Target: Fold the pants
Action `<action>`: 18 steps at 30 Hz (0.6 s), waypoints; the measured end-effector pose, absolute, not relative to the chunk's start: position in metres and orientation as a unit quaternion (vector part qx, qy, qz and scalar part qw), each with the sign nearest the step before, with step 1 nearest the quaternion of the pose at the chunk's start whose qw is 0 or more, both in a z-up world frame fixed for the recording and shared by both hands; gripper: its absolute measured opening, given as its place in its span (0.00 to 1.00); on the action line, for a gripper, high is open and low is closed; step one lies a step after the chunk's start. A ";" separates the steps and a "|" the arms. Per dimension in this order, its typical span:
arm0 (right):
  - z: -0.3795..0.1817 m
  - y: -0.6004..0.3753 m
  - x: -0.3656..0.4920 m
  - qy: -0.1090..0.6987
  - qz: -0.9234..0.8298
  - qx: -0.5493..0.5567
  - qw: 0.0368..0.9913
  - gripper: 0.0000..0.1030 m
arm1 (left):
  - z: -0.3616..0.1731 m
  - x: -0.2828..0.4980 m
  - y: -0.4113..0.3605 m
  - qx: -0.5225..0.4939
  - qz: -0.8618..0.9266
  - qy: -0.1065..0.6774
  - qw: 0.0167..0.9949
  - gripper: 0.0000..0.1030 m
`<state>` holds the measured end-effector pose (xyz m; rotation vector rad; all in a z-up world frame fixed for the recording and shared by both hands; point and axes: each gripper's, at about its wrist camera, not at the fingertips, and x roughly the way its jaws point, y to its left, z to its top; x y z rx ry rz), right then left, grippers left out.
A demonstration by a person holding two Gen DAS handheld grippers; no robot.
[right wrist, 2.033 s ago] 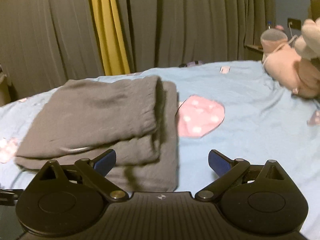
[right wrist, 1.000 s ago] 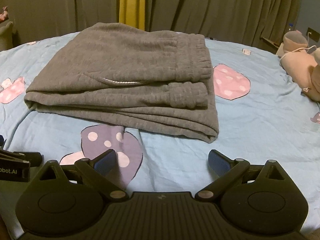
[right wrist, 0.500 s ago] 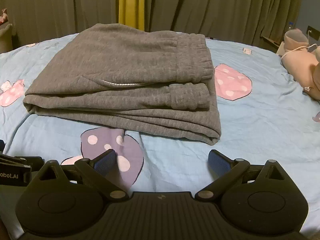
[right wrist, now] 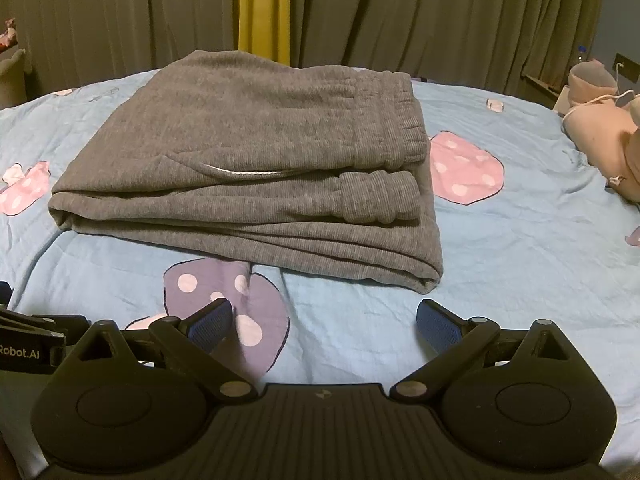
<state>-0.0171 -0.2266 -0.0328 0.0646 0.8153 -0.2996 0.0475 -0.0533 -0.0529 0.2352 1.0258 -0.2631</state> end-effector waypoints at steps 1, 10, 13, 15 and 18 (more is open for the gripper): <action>-0.033 -0.226 -0.017 0.395 -0.145 0.031 0.907 0.96 | -0.053 0.047 -0.053 0.112 -0.125 0.488 0.856 1.00; -0.032 -0.225 -0.017 0.395 -0.146 0.031 0.907 0.96 | -0.053 0.047 -0.053 0.112 -0.126 0.488 0.856 1.00; -0.032 -0.225 -0.017 0.394 -0.146 0.033 0.907 0.96 | -0.053 0.047 -0.054 0.112 -0.126 0.488 0.856 1.00; -0.031 -0.225 -0.017 0.394 -0.146 0.033 0.907 0.96 | -0.053 0.048 -0.054 0.112 -0.126 0.488 0.856 1.00; -0.031 -0.226 -0.016 0.393 -0.145 0.034 0.907 0.96 | -0.053 0.048 -0.053 0.112 -0.126 0.488 0.856 1.00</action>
